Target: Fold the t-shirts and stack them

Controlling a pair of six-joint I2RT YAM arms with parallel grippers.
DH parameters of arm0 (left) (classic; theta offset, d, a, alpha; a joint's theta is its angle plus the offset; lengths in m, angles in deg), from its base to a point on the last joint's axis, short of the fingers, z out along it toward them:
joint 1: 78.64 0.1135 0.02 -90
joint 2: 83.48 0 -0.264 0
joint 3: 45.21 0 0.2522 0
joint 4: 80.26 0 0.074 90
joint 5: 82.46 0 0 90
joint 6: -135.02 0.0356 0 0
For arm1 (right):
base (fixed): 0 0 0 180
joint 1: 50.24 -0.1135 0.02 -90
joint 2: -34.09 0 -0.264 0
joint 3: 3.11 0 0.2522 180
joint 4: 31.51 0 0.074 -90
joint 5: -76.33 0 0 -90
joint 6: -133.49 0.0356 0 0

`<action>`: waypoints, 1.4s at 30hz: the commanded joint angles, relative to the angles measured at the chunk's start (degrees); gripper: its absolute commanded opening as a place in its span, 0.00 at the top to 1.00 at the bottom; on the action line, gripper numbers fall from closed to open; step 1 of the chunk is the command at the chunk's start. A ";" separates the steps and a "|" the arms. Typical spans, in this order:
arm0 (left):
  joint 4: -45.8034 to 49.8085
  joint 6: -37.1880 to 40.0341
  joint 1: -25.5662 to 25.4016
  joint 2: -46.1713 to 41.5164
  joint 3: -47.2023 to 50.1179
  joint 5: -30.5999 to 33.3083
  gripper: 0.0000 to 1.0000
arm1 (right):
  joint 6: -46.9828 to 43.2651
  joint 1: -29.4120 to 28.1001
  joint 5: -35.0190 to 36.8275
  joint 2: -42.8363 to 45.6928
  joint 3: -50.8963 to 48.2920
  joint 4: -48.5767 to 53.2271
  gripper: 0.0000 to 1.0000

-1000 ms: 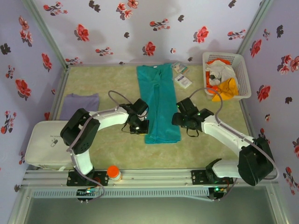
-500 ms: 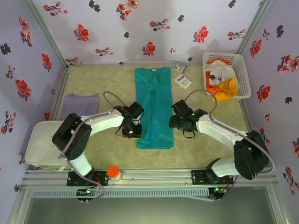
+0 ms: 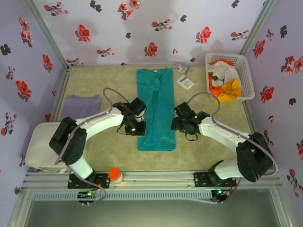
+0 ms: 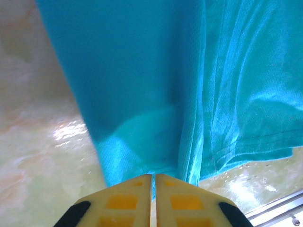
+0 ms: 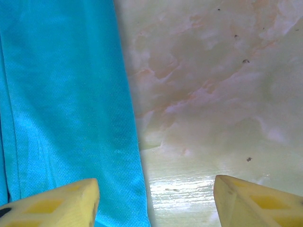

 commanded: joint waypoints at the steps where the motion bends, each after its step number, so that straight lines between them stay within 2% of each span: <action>1: -1.85 -1.23 -1.94 2.64 -2.82 -3.06 0.95 | 1.27 -0.38 2.44 1.28 -0.78 1.91 0.35; 17: -7.15 -4.71 -8.66 11.63 -6.37 -5.70 0.97 | 1.91 0.15 2.91 3.88 -3.81 1.73 0.35; 20: -5.52 -4.30 -10.05 12.84 -8.15 -4.46 0.97 | 2.30 0.20 2.19 4.16 -4.64 2.00 0.35; 27: 4.79 -0.43 -12.62 18.51 -14.02 1.78 0.97 | 4.00 0.15 0.85 6.46 -7.00 1.92 0.33; 34: 7.84 2.40 -11.92 13.81 -15.08 3.34 0.94 | 4.94 0.15 -1.22 7.40 -8.15 1.75 0.30; 42: 14.22 7.75 -7.60 6.53 -19.69 2.67 0.78 | 8.22 0.15 -11.42 6.52 -9.51 -3.39 0.30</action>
